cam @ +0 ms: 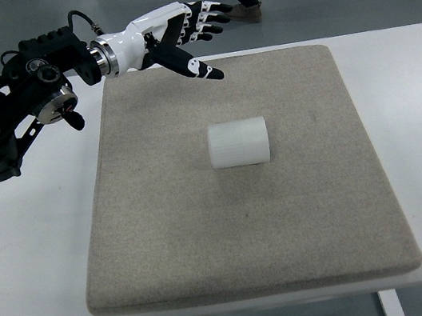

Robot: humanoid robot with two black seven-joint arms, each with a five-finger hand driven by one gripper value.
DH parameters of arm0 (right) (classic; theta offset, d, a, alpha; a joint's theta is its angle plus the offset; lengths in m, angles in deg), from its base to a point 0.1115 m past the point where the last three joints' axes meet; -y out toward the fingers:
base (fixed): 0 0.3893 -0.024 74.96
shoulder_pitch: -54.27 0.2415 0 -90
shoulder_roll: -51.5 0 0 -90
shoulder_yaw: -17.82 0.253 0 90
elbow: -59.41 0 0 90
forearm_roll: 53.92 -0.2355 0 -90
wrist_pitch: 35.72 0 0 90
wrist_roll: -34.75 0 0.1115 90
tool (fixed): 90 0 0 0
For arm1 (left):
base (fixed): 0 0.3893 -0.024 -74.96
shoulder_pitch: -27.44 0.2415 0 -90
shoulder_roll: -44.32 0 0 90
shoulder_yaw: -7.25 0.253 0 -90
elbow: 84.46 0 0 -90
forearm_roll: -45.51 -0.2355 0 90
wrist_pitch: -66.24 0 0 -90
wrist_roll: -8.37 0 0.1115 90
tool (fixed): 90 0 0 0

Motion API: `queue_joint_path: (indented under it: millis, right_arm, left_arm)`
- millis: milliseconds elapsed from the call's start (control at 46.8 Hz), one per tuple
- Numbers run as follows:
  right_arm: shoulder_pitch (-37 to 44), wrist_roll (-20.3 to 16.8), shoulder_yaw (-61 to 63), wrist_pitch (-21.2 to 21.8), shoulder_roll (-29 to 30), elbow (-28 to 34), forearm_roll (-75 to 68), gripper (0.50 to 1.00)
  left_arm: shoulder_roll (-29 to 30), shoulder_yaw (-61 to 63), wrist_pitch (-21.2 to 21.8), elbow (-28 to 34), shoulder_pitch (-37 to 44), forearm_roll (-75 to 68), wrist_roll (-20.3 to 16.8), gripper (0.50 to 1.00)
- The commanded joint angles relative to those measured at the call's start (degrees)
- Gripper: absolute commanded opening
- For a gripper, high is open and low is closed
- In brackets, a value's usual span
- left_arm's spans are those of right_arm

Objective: Flip white cup upright
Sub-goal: 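Swing the left hand over the pad toward the lying white cup, then lower the left hand and wrap its fingers around the white cup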

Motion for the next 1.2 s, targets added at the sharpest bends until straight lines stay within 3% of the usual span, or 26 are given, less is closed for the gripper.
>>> queue_joint_path:
  millis: [0, 192, 363, 577, 1174]
  right_arm:
    - [0.0, 0.0, 0.0, 0.05, 0.0, -0.08, -0.01, 0.93]
    - [0.0, 0.0, 0.0, -0.04, 0.0, -0.08, -0.01, 0.93]
    - [0.0, 0.0, 0.0, -0.04, 0.0, -0.08, -0.01, 0.93]
    - [0.0, 0.0, 0.0, -0.04, 0.0, -0.08, -0.01, 0.93]
    - [-0.09, 0.0, 0.0, 0.05, 0.0, 0.01, -0.01, 0.93]
  left_arm:
    - [0.44, -0.01, -0.12, -4.05, 0.11, -4.84, 2.22, 0.975]
    - [2.81, 2.98, -0.65, -13.19, 0.11, -6.08, 9.86, 0.975]
    - [3.07, 5.44, -0.65, -15.92, -0.42, -8.98, 13.47, 0.973]
    - [2.72, 5.62, -0.74, -16.71, -0.68, -16.09, 16.63, 0.947]
    - [1.14, 5.7, -3.99, -18.12, -2.36, -17.77, 22.0, 0.962]
